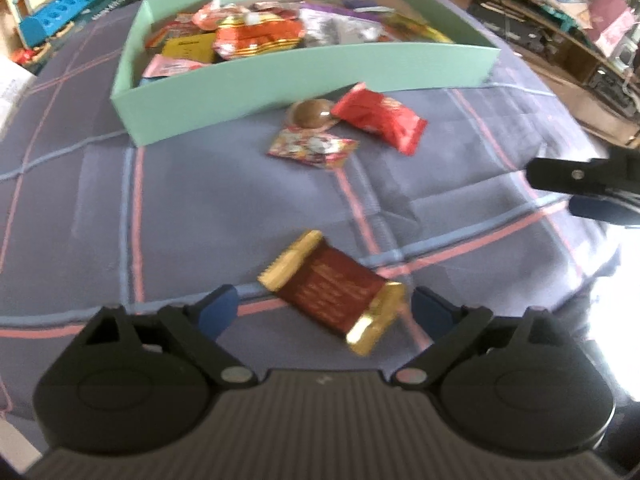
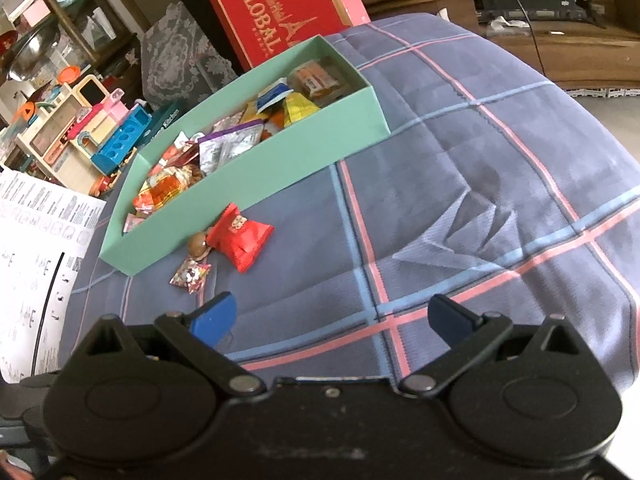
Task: Organize snacks
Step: 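Grasp red candy packet with right tool while left tool grasps gold-edged brown chocolate, then hold both snacks and lift them toward the green box, then lower both snacks into the green box and open both tools, then grasp round foil chocolate with right tool while left tool grasps Hello Kitty candy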
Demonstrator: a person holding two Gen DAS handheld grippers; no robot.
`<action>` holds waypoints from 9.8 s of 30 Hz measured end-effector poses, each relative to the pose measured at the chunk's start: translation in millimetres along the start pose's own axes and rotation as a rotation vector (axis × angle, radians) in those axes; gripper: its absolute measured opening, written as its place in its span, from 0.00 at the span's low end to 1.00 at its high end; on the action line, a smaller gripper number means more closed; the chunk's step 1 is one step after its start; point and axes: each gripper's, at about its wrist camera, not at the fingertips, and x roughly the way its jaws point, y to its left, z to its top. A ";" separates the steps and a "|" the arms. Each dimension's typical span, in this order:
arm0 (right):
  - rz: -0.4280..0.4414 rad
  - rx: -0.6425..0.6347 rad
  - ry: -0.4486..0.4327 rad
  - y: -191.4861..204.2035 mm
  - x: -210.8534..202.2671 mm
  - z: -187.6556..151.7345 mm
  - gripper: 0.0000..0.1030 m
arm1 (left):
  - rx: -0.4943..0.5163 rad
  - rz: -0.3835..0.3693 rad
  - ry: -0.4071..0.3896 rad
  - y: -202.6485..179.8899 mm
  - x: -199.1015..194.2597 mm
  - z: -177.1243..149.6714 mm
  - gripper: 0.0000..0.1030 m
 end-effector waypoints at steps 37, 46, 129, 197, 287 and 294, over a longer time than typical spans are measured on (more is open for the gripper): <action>0.004 -0.496 0.087 119.3 110.0 38.3 0.38 | -0.190 0.050 -0.107 92.4 5.5 7.7 0.82; -0.039 -0.417 0.083 104.7 88.0 23.0 0.37 | -0.222 0.020 -0.131 100.3 3.4 5.6 0.79; 0.071 -0.209 0.064 59.0 47.0 -4.0 0.37 | -0.012 0.083 -0.112 50.7 7.3 17.1 0.48; 0.056 -0.096 -0.167 17.1 26.6 171.7 0.33 | 0.036 -0.061 -0.321 -23.1 -1.3 191.8 0.45; 0.036 -0.328 0.151 154.7 127.8 56.8 0.65 | -0.203 0.008 -0.199 120.6 25.5 41.9 0.42; -0.002 -0.449 0.100 166.3 127.7 45.6 0.37 | -0.242 0.006 -0.199 130.4 24.8 40.8 0.45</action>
